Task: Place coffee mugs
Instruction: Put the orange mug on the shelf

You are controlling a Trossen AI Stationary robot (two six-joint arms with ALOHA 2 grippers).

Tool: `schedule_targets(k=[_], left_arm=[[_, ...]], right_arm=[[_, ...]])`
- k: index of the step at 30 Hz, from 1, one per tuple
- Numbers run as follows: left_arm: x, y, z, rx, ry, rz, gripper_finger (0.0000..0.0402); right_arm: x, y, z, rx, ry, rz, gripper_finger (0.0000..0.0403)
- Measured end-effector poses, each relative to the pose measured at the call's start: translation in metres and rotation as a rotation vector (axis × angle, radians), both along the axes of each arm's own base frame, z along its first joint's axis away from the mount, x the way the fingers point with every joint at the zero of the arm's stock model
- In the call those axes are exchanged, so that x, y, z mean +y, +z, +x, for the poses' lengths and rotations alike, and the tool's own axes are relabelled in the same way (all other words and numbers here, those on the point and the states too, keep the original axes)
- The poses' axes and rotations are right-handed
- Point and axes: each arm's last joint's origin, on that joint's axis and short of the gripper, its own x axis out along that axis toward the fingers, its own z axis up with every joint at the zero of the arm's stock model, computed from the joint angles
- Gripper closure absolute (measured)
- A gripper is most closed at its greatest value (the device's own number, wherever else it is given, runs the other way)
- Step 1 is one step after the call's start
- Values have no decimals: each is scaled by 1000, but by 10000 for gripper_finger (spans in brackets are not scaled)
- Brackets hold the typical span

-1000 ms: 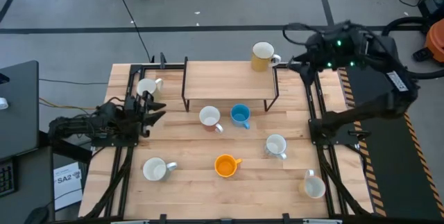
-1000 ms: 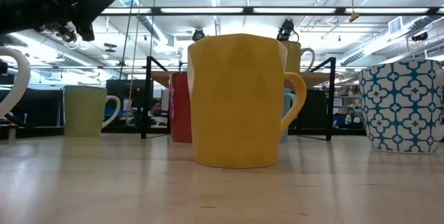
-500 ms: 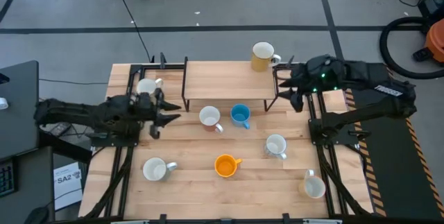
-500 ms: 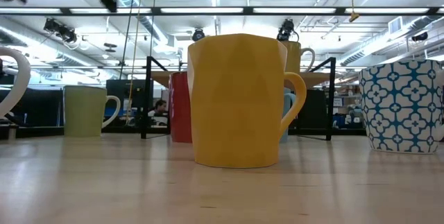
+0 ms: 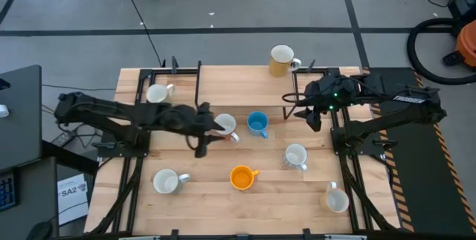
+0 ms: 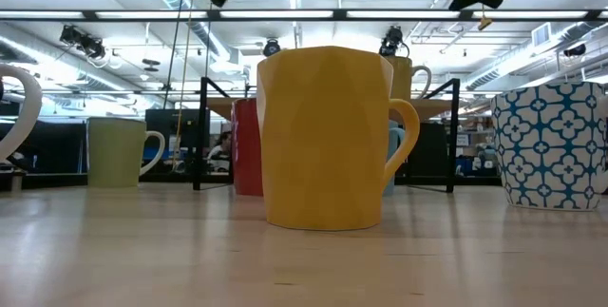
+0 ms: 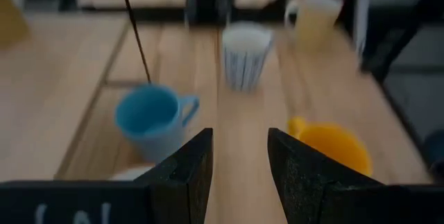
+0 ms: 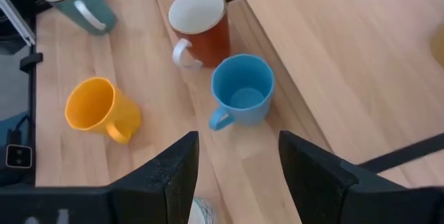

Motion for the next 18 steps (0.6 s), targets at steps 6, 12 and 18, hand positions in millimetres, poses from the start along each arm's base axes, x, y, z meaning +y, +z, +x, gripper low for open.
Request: schedule_targets(k=[6, 12, 18], left_arm=[[-1, -11, 25, 240, 28, 78, 258], [0, -34, 38, 367, 51, 160, 258], [0, -51, 48, 429, 75, 196, 258]], right_arm=[[3, 0, 3, -20, 21, -2, 199], [5, 0, 3, -21, 36, -3, 198], [6, 0, 4, -23, 42, -4, 198]])
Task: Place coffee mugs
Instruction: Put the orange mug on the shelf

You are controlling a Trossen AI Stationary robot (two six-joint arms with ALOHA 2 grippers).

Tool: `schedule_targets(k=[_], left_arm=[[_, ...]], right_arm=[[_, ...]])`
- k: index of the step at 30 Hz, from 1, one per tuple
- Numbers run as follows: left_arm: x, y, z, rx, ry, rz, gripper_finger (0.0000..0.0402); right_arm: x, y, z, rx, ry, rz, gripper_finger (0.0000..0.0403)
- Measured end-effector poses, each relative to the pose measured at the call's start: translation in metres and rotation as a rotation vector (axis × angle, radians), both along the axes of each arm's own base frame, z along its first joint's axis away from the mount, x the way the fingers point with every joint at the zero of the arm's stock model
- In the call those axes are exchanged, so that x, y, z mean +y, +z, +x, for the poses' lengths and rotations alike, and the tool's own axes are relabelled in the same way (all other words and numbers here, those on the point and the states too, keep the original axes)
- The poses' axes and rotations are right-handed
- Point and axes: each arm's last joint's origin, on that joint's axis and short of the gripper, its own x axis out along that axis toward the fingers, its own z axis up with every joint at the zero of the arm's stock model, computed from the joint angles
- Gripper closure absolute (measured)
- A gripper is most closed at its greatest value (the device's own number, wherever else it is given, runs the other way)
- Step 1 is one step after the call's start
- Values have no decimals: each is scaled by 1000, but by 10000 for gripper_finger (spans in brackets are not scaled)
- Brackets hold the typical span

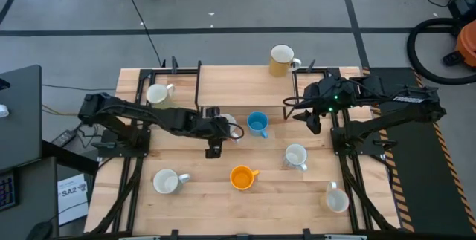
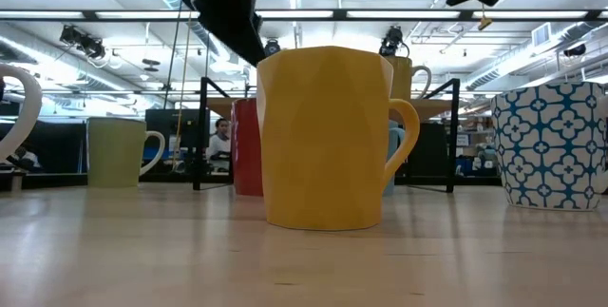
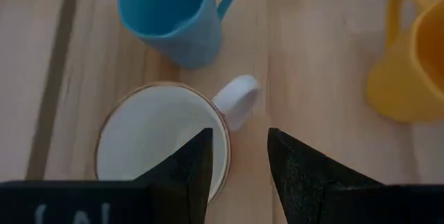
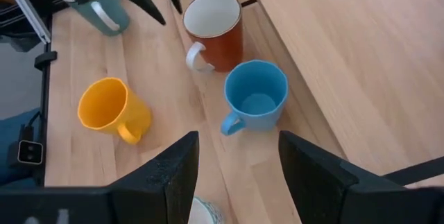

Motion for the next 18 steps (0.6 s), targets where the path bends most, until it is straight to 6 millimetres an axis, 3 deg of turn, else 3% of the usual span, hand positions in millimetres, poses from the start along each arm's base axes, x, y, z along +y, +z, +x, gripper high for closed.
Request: schedule_targets(k=[18], left_arm=[[-1, -44, 18, 150, 31, 62, 259]], right_arm=[[0, 0, 0, -7, 0, 0, 198]])
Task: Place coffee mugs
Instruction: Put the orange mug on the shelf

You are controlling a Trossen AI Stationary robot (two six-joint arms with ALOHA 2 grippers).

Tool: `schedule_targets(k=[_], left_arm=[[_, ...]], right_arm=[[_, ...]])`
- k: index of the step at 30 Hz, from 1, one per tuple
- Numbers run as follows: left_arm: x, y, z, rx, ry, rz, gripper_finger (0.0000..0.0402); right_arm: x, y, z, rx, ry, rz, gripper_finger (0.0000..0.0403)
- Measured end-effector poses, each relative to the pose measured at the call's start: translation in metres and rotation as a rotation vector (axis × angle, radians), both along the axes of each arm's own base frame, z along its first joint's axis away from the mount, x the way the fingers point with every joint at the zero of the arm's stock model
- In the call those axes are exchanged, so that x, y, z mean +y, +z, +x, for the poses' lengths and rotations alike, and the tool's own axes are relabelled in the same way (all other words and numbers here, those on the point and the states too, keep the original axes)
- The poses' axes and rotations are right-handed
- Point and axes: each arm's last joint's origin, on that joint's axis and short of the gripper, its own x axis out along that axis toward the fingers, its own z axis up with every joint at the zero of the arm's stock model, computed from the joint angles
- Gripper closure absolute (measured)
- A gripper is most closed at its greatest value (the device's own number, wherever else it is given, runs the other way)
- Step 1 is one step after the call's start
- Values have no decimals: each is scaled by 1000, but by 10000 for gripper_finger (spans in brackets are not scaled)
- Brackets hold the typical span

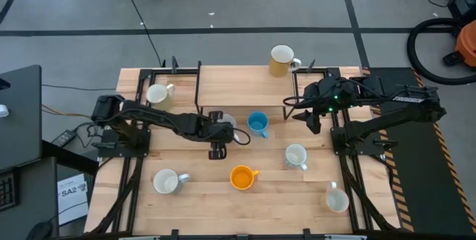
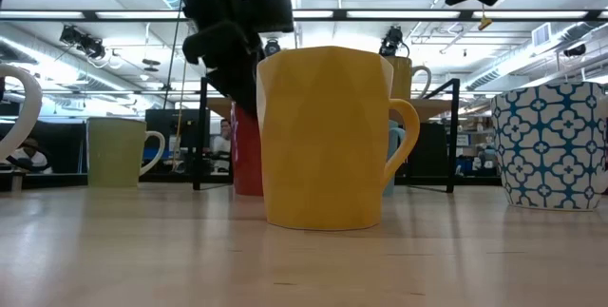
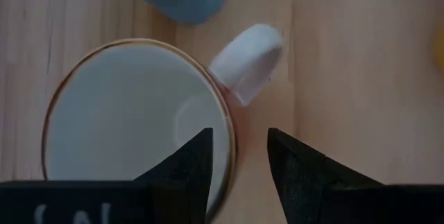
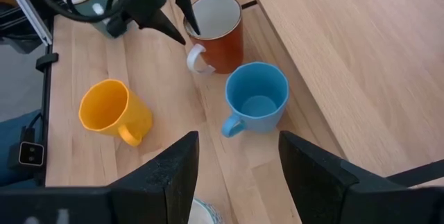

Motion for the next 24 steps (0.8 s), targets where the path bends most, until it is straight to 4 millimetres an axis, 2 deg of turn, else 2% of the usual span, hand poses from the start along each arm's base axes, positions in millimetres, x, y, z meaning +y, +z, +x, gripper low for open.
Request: schedule_targets(k=[5, 14, 20, 24], left_arm=[[0, -3, 1, 10, -2, 2, 283], [-1, -3, 1, 10, -1, -9, 363], [-11, -1, -1, 6, -34, -41, 367], [-23, 12, 1, 11, -72, -56, 367]], right_arm=[[0, 0, 0, -1, 0, 0, 198], [0, 0, 0, -1, 1, 1, 197], [2, 2, -4, -16, 41, 37, 197], [2, 5, -9, -38, 41, 37, 197]])
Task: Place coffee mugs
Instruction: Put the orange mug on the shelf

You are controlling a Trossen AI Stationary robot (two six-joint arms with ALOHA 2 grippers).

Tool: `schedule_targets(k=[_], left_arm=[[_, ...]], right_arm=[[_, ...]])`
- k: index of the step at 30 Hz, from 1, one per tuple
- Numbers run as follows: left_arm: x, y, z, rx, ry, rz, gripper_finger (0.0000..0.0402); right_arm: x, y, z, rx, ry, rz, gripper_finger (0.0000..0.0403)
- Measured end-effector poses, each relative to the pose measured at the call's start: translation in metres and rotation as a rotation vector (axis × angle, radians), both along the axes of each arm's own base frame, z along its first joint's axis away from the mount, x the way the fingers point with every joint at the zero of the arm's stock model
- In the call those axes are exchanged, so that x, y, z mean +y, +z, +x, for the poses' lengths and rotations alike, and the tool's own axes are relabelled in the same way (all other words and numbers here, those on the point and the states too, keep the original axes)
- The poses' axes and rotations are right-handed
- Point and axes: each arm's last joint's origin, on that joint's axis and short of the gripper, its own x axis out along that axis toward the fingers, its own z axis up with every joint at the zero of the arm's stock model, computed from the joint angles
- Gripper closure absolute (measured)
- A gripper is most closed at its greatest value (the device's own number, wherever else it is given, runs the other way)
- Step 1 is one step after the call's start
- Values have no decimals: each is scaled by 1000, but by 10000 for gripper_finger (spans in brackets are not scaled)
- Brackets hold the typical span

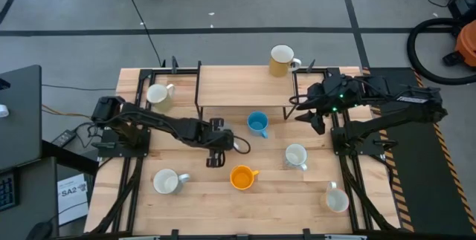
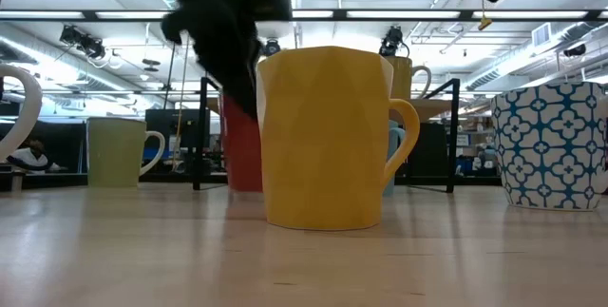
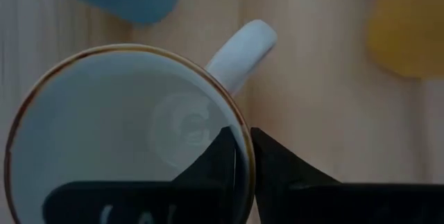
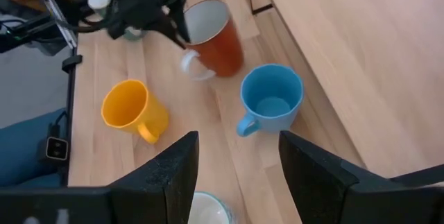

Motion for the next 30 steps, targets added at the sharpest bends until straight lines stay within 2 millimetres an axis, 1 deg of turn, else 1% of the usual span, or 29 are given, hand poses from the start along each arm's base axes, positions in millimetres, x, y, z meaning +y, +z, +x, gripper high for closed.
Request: schedule_targets(k=[3, 7, 10, 14, 18, 22, 25, 30], left_arm=[[-9, 21, 4, -24, -22, -4, 367], [-15, 56, 10, -76, -56, -24, 367], [-14, 84, 15, -147, -74, -40, 367], [-4, 121, 21, -248, -96, -14, 368], [17, 154, 24, -343, -91, 25, 368], [47, 180, 23, -418, -76, 42, 368], [73, 190, 21, -450, -50, 58, 368], [121, 193, 18, -477, 19, 70, 368]], right_arm=[[0, 2, -4, -16, 0, 0, 197], [0, 4, -8, -30, -1, -1, 197], [0, 4, -9, -34, -1, -1, 197], [0, 5, -9, -35, 0, -3, 197], [0, 5, -9, -35, -3, -2, 197], [0, 5, -9, -35, -5, 0, 197], [0, 5, -9, -35, -5, 1, 197], [0, 4, -9, -34, -5, 1, 197]])
